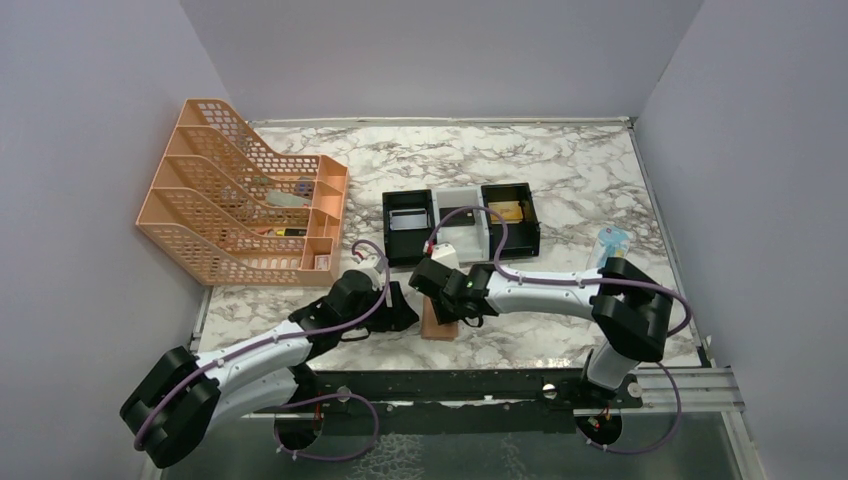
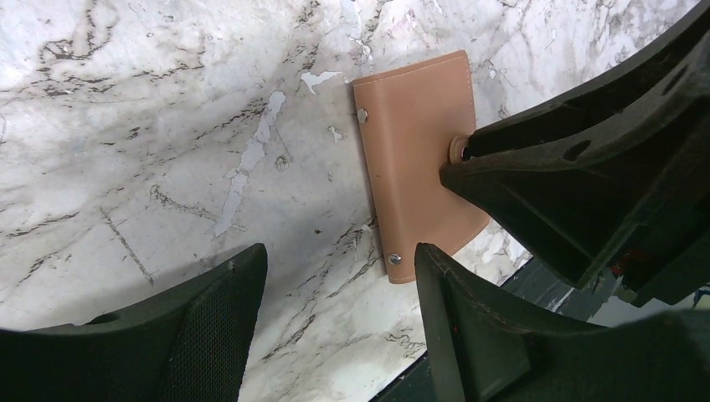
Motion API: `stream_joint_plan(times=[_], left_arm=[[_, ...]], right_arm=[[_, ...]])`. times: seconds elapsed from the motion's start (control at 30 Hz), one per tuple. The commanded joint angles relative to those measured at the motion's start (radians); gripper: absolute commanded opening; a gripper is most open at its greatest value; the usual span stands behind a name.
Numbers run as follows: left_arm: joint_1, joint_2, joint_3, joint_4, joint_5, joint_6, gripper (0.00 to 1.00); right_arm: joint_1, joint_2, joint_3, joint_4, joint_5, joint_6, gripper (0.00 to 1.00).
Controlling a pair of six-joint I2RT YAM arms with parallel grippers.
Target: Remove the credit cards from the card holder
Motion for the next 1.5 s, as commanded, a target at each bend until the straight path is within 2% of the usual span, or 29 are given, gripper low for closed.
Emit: stream_joint_plan(times=[0.0, 0.17, 0.6, 0.8, 1.17, 1.47], left_arm=[[-0.005, 0.042, 0.039, 0.047, 0.04, 0.026, 0.68], [-0.008, 0.114, 0.073, 0.073, 0.076, 0.036, 0.68], [-0.077, 0.264, 0.176, -0.014, -0.005, 0.055, 0.68], [-0.106, 0.352, 0.218, -0.091, -0.085, 0.049, 0.63], [-0.144, 0.454, 0.255, -0.175, -0.21, 0.042, 0.47], [-0.145, 0.442, 0.243, -0.189, -0.231, 0.04, 0.45]], right_arm=[[0.005, -0.007, -0.059, 0.021, 0.037, 0.027, 0.26], [-0.005, -0.055, -0.135, 0.15, -0.032, 0.012, 0.13], [-0.064, -0.138, -0.294, 0.372, -0.206, 0.013, 0.09], [-0.081, -0.155, -0.321, 0.407, -0.243, 0.024, 0.07], [-0.114, -0.262, -0.332, 0.349, -0.208, 0.034, 0.07], [-0.123, -0.317, -0.345, 0.277, -0.162, 0.048, 0.08]])
